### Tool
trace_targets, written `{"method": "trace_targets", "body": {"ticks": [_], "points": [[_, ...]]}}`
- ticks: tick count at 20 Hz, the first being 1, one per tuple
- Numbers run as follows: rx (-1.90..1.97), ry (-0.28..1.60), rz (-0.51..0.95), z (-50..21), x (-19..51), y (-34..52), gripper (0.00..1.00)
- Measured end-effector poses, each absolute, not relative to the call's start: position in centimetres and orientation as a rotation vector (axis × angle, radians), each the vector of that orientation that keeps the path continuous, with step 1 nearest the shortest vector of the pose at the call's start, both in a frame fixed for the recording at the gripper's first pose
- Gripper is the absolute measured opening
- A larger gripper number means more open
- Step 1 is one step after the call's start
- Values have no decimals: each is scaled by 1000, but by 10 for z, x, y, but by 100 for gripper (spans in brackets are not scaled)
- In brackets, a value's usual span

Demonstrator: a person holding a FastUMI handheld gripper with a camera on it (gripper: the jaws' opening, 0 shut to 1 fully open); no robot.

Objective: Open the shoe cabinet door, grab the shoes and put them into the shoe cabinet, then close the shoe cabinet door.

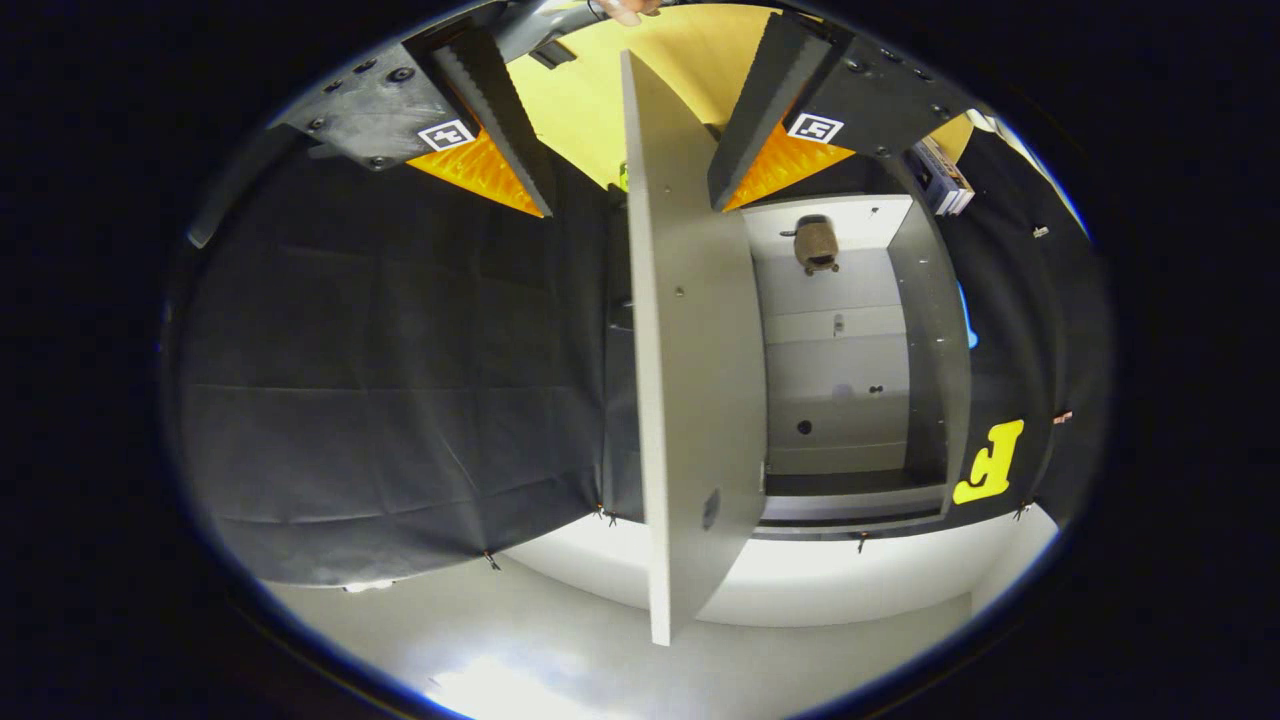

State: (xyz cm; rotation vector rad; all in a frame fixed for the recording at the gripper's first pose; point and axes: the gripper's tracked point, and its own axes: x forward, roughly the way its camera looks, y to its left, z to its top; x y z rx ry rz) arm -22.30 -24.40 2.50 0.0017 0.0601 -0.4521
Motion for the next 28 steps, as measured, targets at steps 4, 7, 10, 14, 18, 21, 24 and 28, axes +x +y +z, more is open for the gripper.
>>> {"method": "trace_targets", "body": {"ticks": [4,7,10,14,18,21,24,28], "points": [[-2,58,-376,29,-216,-281,97],[0,62,-281,29,-202,-299,97],[17,92,-181,20,-183,-309,97],[41,110,-52,15,-166,-307,98],[60,118,25,13,-159,-302,98],[59,109,53,12,-157,-296,98],[65,111,99,10,-156,-276,98],[70,128,166,5,-150,-242,98]]}}
